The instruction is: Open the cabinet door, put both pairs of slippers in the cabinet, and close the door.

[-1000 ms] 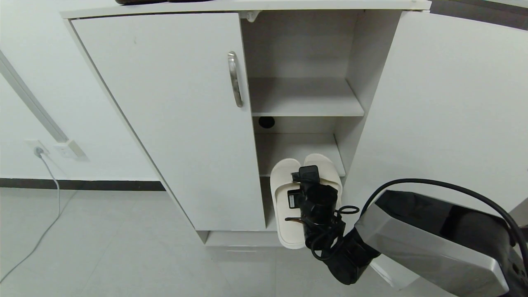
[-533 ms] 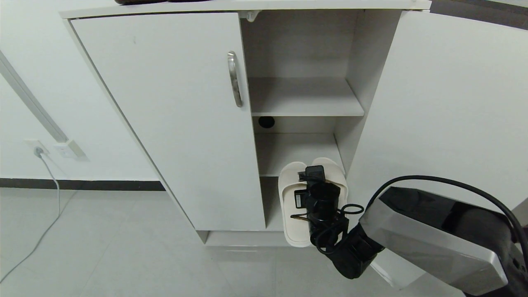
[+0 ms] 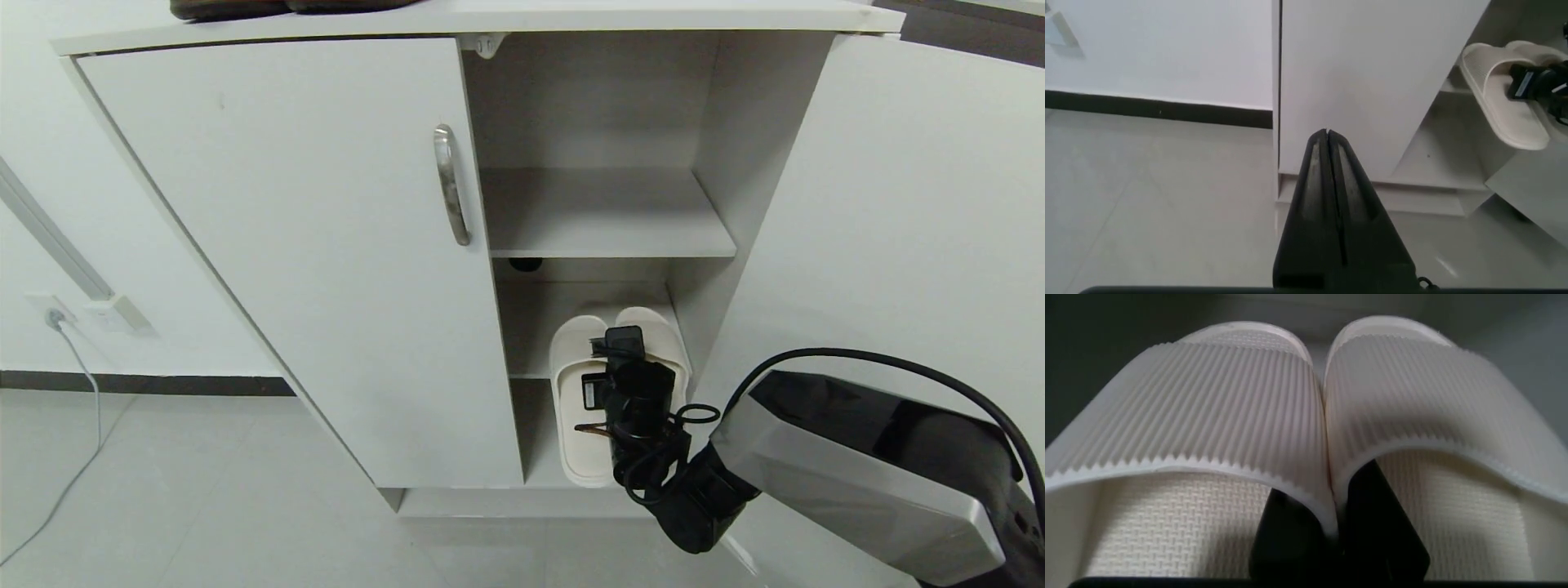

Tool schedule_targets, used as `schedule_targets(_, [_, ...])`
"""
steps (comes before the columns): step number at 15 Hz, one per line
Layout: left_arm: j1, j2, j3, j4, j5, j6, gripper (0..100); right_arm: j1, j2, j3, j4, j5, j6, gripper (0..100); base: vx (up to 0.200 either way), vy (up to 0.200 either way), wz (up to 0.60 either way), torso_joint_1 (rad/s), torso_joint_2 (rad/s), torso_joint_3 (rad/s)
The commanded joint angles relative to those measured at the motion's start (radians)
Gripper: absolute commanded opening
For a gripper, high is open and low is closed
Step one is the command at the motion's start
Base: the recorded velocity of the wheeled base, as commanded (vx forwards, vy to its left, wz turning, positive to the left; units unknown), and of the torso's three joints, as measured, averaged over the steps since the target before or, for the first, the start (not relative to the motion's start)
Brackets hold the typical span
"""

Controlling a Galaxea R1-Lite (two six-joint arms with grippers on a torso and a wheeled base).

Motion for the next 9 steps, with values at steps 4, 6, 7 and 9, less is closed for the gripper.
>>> schedule_targets(4, [0.001, 0.002, 0.000, -0.002, 0.000, 0.001, 0, -0.008, 0.030, -0.038, -0.008, 0.008, 0.004, 0, 0.100, 0.000, 0.00, 0.004, 0.00, 0.000])
schedule_targets(6, [0.001, 0.002, 0.000, 0.000, 0.000, 0.001, 0, -0.031, 0.047, -0.084, 0.022, 0.009, 0.004, 0, 0.000, 0.000, 0.00, 0.000, 0.00, 0.000])
schedule_targets(7, [0.001, 0.002, 0.000, 0.000, 0.000, 0.001, 0, -0.042, 0.054, -0.115, 0.053, 0.017, 0.007, 0, 0.000, 0.000, 0.00, 0.000, 0.00, 0.000])
schedule_targets(9, [0.001, 0.002, 0.000, 0.000, 0.002, 0.001, 0, -0.054, 0.076, -0.175, 0.091, 0.024, 0.012, 0, 0.000, 0.000, 0.00, 0.000, 0.00, 0.000])
